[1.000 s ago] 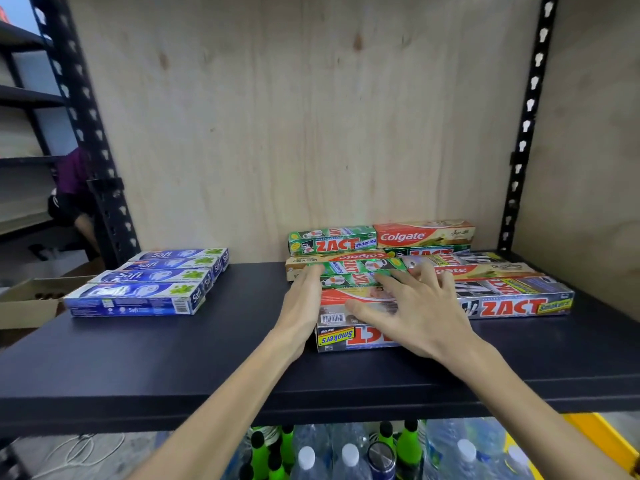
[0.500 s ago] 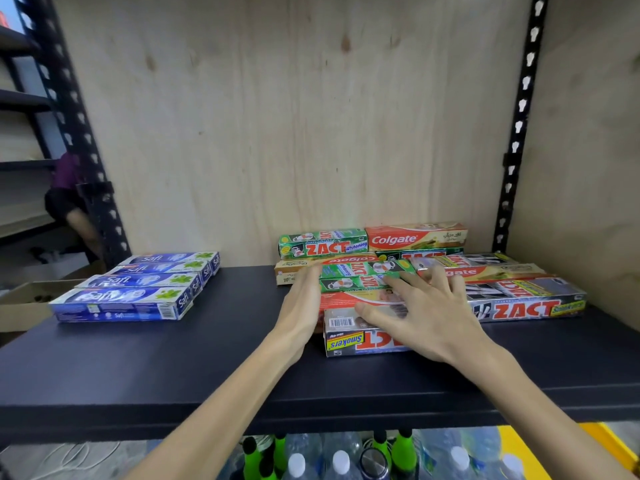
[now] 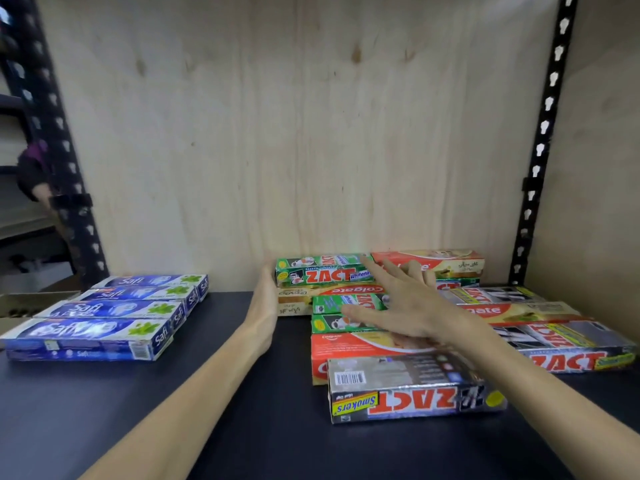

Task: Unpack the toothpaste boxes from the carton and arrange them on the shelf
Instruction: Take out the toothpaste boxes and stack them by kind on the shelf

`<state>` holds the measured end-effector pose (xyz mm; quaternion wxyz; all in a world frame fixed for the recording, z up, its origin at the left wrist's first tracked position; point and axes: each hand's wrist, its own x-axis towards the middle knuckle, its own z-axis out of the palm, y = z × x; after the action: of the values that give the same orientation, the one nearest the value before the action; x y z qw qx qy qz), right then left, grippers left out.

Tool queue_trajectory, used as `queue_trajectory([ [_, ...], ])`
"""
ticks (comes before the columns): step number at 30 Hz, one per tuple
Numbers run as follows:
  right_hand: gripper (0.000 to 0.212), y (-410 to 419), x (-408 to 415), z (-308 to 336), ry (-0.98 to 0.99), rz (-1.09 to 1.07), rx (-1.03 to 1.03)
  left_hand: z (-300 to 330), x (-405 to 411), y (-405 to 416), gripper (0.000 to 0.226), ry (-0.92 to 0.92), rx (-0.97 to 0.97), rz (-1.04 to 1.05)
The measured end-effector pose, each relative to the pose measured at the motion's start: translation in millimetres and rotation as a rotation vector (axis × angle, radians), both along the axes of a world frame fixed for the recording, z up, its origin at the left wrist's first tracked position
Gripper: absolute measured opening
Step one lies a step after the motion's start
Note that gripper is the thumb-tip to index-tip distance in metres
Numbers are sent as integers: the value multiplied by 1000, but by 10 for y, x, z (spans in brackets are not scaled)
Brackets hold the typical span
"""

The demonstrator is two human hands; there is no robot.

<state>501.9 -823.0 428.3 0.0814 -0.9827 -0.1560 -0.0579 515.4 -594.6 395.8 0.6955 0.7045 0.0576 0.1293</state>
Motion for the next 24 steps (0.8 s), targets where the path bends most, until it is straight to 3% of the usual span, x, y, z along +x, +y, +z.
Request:
queue_trajectory([
  [3, 101, 55, 229, -11, -37, 17, -79, -62, 133, 22, 61, 6, -14, -24],
  [15, 101, -123, 423, -51, -82, -28, -151, -59, 151, -155, 65, 17, 19, -102],
  [20, 110, -371, 446, -61, -76, -78, -147, -40, 211, -369, 69, 69, -14, -258],
  [24, 107, -610, 431, -61, -59, -102, -117, 27, 315, -517, 58, 131, -75, -365],
])
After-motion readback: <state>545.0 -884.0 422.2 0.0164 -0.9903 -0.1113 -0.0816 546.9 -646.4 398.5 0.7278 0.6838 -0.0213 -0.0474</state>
